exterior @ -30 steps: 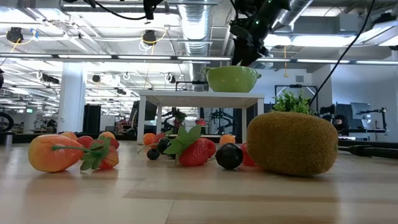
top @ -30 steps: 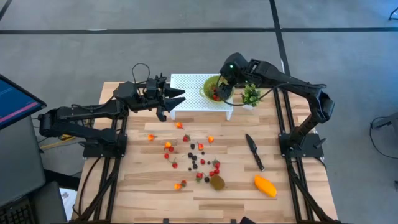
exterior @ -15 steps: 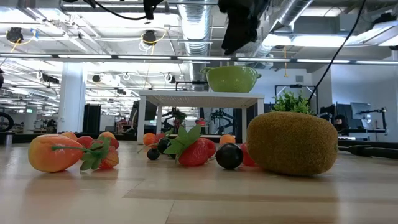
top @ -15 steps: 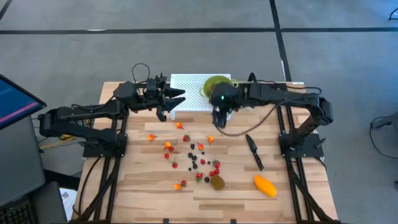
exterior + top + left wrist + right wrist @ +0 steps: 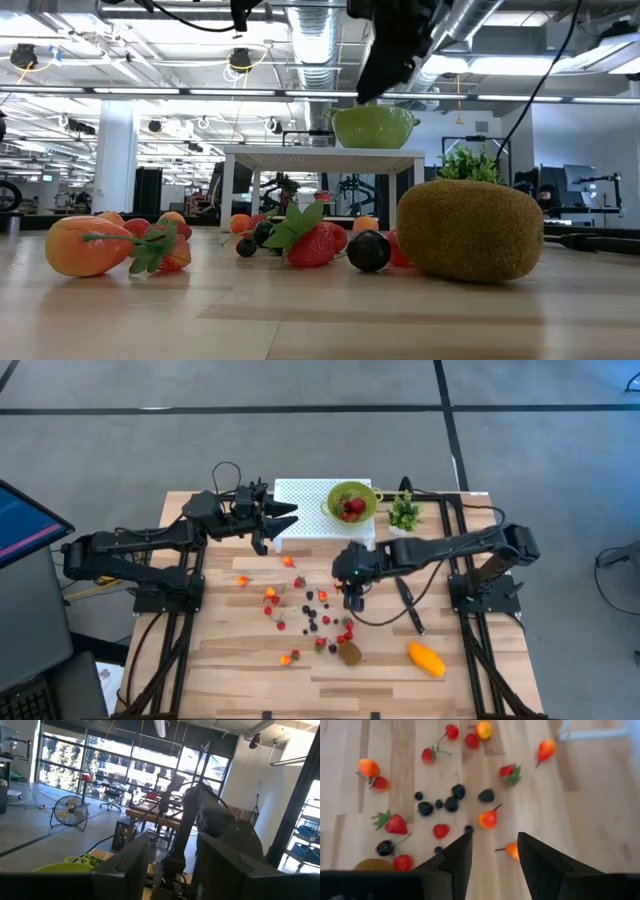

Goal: Pick & Place Fruit
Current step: Put the red strawberry into the green strainer bowl

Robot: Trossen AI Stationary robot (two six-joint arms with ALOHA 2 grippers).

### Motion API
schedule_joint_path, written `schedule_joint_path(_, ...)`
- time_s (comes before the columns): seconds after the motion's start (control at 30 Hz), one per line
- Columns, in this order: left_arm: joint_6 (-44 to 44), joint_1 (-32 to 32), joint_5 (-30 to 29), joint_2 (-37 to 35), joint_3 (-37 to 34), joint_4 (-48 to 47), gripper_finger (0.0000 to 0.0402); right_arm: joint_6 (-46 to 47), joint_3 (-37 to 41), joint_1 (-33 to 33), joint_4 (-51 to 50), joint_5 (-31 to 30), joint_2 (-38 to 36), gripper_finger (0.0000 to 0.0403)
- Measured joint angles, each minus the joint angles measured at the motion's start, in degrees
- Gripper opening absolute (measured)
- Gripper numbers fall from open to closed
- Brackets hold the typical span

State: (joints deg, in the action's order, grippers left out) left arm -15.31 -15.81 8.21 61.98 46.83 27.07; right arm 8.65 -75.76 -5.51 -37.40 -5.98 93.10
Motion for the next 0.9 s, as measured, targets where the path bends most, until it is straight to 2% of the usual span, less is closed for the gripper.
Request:
schedule_joint_path(0.5,0.0,0.0,-0.02,0.02,0.0,0.02,0.0159,22.35,2.21,-8.56,-1.78,0.2,0.16,0.0207)
schedule_joint_path(0.67,0.0,0.0,-0.02,0.02,0.0,0.02,0.0159,26.51,2.18,-9.17,-2.37,0.31,3.39,0.0229)
schedule_joint_path(0.9,0.0,0.0,0.0,0.02,0.0,0.06,0.0159,30.22,2.12,-9.12,-3.47,4.1,9.07,0.0255)
